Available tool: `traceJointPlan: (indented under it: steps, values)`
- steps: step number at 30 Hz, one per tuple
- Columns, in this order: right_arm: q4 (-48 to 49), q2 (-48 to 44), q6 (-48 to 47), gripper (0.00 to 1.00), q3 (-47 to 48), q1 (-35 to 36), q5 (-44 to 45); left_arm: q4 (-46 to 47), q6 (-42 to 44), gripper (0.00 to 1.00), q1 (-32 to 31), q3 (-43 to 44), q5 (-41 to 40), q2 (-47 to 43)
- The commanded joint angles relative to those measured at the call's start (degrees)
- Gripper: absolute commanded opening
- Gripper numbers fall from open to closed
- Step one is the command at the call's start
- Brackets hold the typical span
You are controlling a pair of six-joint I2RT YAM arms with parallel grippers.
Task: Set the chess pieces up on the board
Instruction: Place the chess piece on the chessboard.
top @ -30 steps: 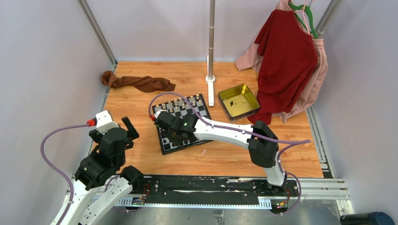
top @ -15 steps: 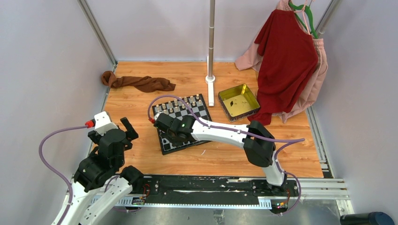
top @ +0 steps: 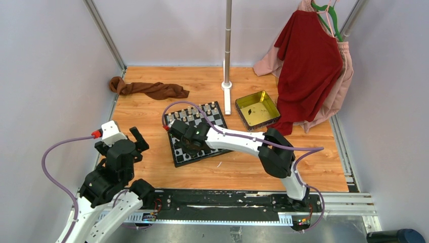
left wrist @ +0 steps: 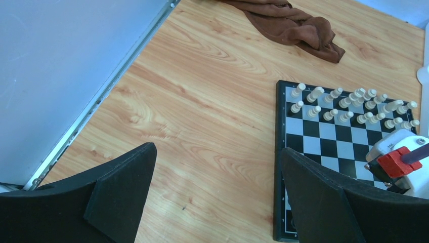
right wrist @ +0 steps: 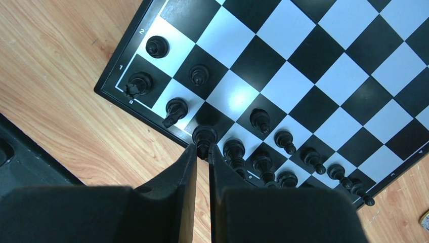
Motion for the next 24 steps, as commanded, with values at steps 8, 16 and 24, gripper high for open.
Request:
traceJointPlan:
  steps: [8,16,24]
  values:
    - [0.19,2.21,-1.11,0.0,-0.53,-1.49,-2.08,0.29,-0.58,0.99,-0.36,-0.52,-1.42,-0.11]
    - [0.74,2.75,-1.06,0.0,-0.86,-1.93,-2.76,0.47,-0.5,0.99,-0.38,-0.6,-1.33,0.45]
    - [1.22,3.09,-1.1,0.0,-1.46,-2.2,-3.31,0.73,-0.32,0.99,-0.38,-0.69,-1.16,0.73]
